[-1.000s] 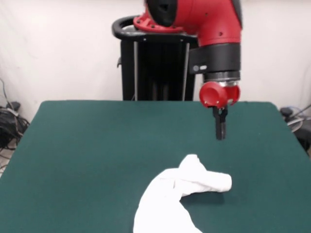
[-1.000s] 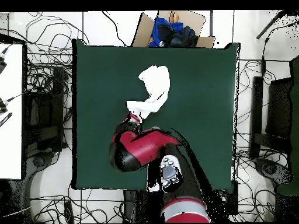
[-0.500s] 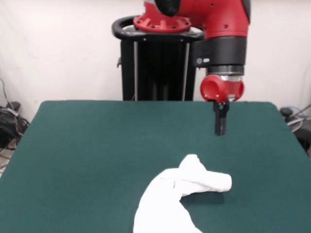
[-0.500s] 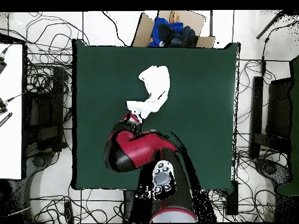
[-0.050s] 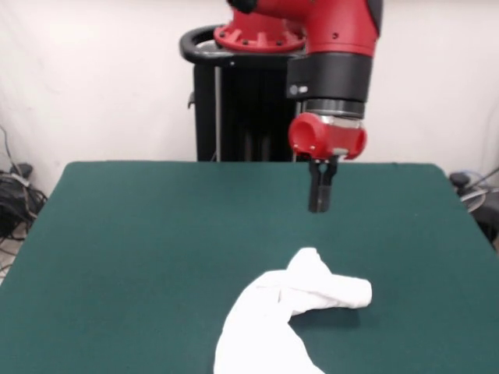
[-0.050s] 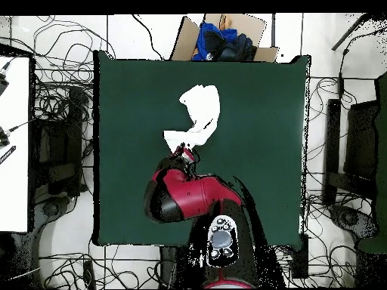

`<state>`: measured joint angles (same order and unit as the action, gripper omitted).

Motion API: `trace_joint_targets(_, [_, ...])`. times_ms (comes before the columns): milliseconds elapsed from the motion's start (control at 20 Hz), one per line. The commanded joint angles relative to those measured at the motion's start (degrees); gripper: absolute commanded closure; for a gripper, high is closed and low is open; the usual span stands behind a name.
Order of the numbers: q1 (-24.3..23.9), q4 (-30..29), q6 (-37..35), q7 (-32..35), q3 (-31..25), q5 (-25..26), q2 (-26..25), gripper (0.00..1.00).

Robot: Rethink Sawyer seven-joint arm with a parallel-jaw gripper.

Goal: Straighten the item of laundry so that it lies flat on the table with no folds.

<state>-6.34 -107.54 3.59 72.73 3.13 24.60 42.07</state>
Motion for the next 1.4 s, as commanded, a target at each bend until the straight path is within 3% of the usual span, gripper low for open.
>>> trace_joint_targets(50, [1.71,2.44,-1.35,11.2,3.17,-2.84,-2.11,1.0])
trace_joint_targets(750, [-2.09,2.19,-2.79,5.99,-4.53,2.18,-1.32,1.0])
trace_joint_targets(1400, [-4.09,2.14,-2.43,6.65,-5.96,2.73,-0.58,1.0])
